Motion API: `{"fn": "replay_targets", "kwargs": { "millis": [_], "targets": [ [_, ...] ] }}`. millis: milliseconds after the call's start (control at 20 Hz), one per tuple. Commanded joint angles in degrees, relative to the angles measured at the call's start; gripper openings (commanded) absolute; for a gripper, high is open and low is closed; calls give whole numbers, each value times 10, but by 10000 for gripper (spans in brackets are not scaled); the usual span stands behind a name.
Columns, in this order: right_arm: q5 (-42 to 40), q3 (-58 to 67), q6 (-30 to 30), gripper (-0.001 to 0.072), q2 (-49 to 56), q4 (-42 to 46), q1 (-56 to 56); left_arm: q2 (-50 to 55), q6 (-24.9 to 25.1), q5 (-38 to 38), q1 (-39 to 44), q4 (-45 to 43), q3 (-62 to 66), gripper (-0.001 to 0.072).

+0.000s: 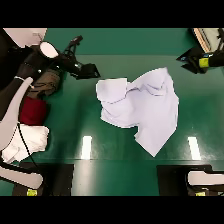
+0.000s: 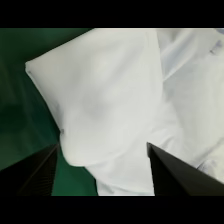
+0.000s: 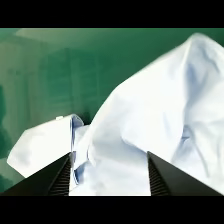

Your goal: Fold the shirts.

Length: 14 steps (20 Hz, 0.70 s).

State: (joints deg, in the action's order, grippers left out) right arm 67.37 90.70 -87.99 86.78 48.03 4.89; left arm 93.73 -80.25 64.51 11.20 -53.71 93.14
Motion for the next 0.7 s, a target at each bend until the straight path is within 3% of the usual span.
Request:
{"fn": "replay_targets", "kwargs": {
  "millis": [0,100,150,200,400,650],
  "targets": [
    [54,28,38,502,-22,2,41,5,15,125,-39,-3,26,626],
    [76,-14,44,494,-68,2,69,4,17,141,-37,10,-21,626],
    [94,-45,51,418,-94,2,80,4,22,132,-27,26,-59,626],
    [105,-79,52,406,-118,2,89,4,32,118,-11,35,-97,625],
    [101,-210,61,406,-204,2,104,4,57,37,76,31,-228,626],
    [75,-302,63,407,-280,2,104,4,48,16,100,32,-249,625]
  ]
}}
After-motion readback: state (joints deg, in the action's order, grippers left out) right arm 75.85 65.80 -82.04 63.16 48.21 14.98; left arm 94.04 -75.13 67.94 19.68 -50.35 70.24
